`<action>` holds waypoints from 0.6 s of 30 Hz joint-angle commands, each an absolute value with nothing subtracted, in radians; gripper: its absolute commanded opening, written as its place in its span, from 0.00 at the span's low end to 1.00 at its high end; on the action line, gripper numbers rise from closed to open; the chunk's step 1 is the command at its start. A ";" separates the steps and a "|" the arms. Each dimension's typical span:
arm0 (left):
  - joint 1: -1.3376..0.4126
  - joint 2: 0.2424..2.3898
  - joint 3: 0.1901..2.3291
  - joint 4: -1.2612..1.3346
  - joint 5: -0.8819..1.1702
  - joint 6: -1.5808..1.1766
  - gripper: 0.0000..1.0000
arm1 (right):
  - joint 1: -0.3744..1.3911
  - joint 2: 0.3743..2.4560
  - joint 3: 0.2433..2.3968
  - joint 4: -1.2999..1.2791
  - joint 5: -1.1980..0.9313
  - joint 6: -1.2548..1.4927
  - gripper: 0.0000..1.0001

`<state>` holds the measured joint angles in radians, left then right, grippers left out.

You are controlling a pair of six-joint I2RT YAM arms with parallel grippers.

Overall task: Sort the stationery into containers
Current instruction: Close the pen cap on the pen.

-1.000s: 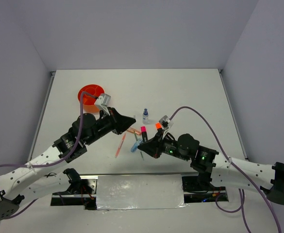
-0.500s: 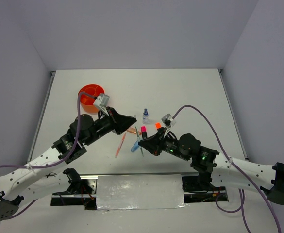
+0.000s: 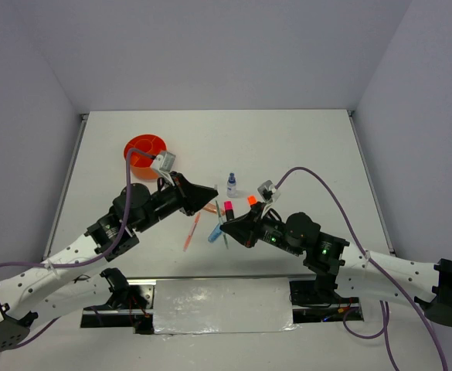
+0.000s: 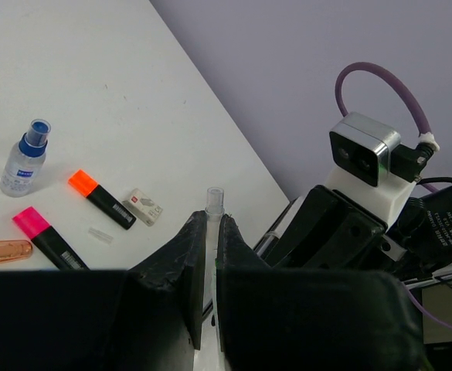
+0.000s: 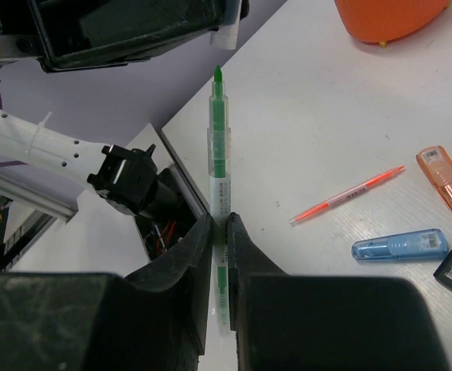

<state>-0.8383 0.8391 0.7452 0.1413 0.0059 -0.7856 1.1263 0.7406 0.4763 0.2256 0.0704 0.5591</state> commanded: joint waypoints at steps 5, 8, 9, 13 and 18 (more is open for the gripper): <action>-0.836 0.838 0.729 0.215 0.028 -0.772 0.02 | 1.132 0.715 0.512 0.288 0.103 0.540 0.00; -0.836 0.836 0.721 0.229 0.038 -0.776 0.02 | 1.132 0.722 0.518 0.276 0.117 0.538 0.00; -0.836 0.836 0.719 0.230 0.041 -0.779 0.02 | 1.134 0.726 0.518 0.276 0.126 0.541 0.00; -0.836 0.831 0.718 0.232 0.035 -0.779 0.02 | 1.134 0.742 0.531 0.272 0.118 0.543 0.00; -0.836 0.810 0.727 0.204 0.005 -0.775 0.02 | 1.134 0.759 0.528 0.288 0.072 0.545 0.00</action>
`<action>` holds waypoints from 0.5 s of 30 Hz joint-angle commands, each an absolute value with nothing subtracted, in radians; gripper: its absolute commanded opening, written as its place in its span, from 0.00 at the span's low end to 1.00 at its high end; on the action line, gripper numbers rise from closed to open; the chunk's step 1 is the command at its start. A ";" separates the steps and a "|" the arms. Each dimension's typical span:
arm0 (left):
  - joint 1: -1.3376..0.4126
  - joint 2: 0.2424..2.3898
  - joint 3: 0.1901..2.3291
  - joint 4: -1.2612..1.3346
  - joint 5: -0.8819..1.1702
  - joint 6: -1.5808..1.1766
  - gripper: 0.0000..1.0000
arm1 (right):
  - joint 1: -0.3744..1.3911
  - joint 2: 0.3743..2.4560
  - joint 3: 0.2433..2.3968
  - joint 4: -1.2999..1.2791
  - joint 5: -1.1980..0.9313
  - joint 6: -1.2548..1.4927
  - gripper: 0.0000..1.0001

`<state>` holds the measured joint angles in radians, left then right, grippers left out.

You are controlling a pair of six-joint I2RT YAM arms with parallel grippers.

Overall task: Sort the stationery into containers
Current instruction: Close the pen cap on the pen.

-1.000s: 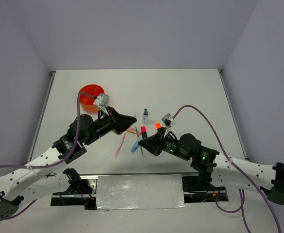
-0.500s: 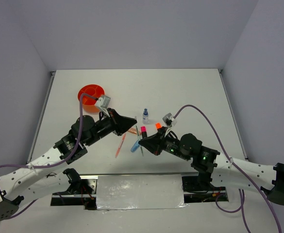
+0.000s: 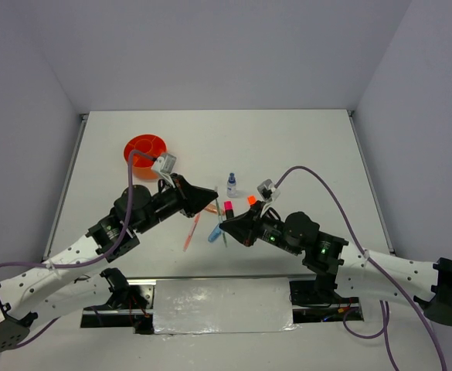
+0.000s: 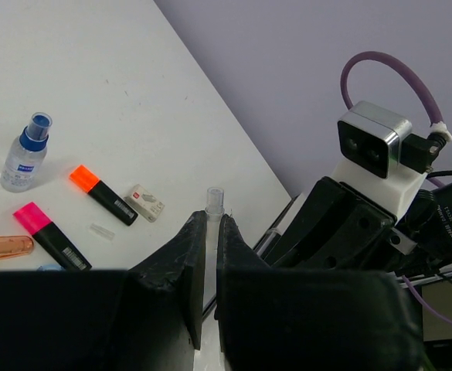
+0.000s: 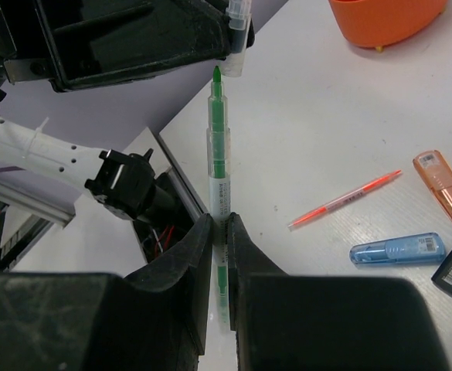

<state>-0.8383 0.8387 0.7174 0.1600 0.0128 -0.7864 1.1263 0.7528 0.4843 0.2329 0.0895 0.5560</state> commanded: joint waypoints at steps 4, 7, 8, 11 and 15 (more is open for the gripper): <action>-0.836 0.799 0.733 0.193 -0.024 -0.762 0.04 | 1.132 0.764 0.520 0.293 0.054 0.548 0.00; -0.836 0.801 0.739 0.187 -0.025 -0.759 0.03 | 1.132 0.762 0.525 0.293 0.052 0.546 0.00; -0.836 0.801 0.738 0.186 -0.025 -0.761 0.03 | 1.134 0.762 0.526 0.291 0.052 0.545 0.00; -0.836 0.802 0.736 0.193 -0.015 -0.762 0.03 | 1.132 0.765 0.531 0.288 0.058 0.542 0.00; -0.836 0.805 0.729 0.204 -0.009 -0.764 0.03 | 1.132 0.767 0.541 0.279 0.074 0.529 0.00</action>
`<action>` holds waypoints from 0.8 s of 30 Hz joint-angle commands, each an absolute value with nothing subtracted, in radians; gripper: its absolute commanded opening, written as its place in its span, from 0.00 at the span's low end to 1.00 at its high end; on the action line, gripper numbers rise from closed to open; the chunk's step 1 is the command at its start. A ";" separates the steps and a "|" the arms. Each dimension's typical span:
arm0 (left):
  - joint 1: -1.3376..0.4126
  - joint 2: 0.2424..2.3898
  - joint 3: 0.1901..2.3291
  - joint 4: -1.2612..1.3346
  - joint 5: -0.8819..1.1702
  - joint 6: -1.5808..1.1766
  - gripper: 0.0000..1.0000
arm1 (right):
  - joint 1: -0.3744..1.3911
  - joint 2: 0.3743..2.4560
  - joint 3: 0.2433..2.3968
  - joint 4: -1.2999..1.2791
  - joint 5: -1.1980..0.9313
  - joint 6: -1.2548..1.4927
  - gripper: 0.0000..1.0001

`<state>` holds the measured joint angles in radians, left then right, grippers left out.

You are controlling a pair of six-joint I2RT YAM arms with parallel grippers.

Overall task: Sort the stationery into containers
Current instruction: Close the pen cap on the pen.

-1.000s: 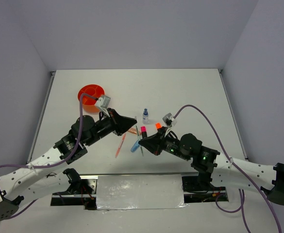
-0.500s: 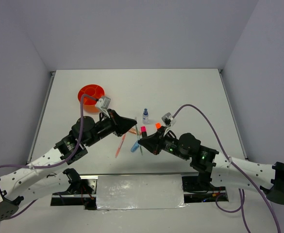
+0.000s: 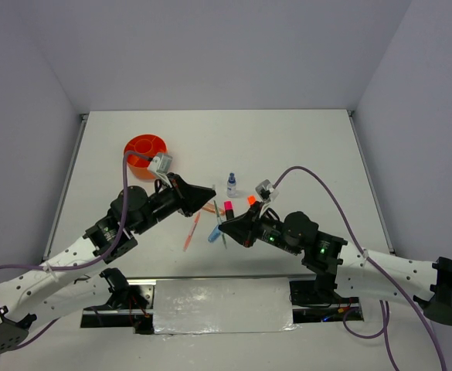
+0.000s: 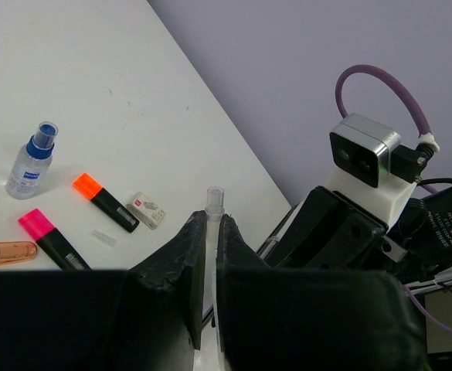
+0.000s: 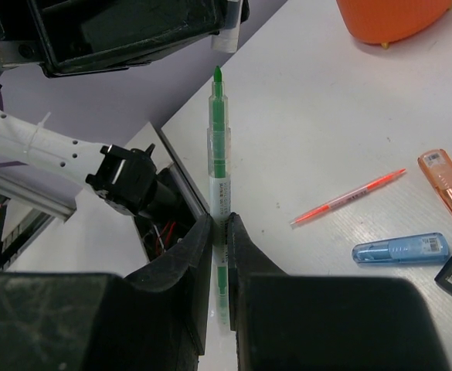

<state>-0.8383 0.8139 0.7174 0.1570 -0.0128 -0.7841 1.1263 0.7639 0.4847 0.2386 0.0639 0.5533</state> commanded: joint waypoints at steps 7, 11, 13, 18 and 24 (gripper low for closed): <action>-0.836 0.807 0.721 0.209 -0.008 -0.767 0.03 | 1.132 0.778 0.568 0.252 0.106 0.508 0.00; -0.836 0.810 0.715 0.213 -0.008 -0.772 0.03 | 1.129 0.801 0.594 0.238 0.113 0.497 0.00; -0.836 0.810 0.713 0.218 -0.008 -0.772 0.03 | 1.131 0.821 0.601 0.236 0.117 0.492 0.00; -0.836 0.799 0.719 0.199 -0.017 -0.767 0.03 | 1.131 0.844 0.595 0.255 0.095 0.502 0.00; -0.836 0.775 0.732 0.172 -0.066 -0.747 0.03 | 1.132 0.835 0.561 0.271 0.071 0.523 0.00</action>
